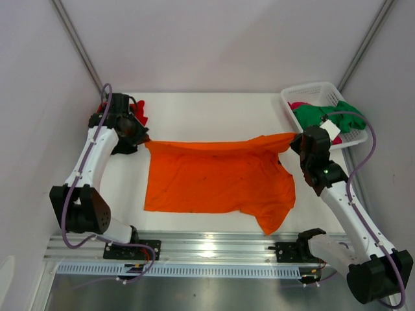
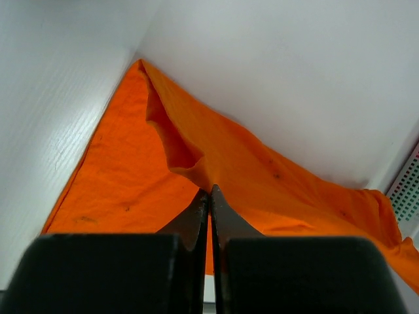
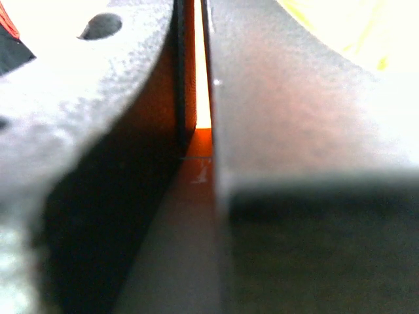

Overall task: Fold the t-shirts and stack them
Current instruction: Fold the flattened tshirt in 1/3 of the way

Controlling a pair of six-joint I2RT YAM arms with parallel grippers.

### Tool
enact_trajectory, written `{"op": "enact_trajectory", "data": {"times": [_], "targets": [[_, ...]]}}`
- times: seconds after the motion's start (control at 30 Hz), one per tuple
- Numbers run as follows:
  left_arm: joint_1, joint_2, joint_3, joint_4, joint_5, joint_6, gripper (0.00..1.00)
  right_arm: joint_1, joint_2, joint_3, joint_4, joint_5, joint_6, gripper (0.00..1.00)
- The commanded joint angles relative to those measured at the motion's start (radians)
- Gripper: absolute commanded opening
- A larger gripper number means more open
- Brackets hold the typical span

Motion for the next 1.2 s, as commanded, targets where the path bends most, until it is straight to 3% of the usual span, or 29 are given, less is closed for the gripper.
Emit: {"op": "enact_trajectory", "data": {"times": [0.0,0.23,0.67,1.17], "targets": [[-0.002,-0.057,-0.052,-0.009,0.063,0.012,0.01,0.005,-0.014,0.035,-0.009,-0.021,-0.004,0.00],[-0.002,-0.090,-0.193,0.022,0.080,0.004,0.01,0.031,-0.025,-0.003,-0.030,-0.046,0.055,0.00],[-0.002,-0.126,-0.259,0.019,0.071,0.023,0.01,0.165,-0.121,-0.086,-0.160,0.003,0.180,0.00],[-0.002,-0.112,-0.257,0.020,0.083,0.035,0.01,0.177,-0.117,-0.074,-0.151,-0.006,0.186,0.00]]}}
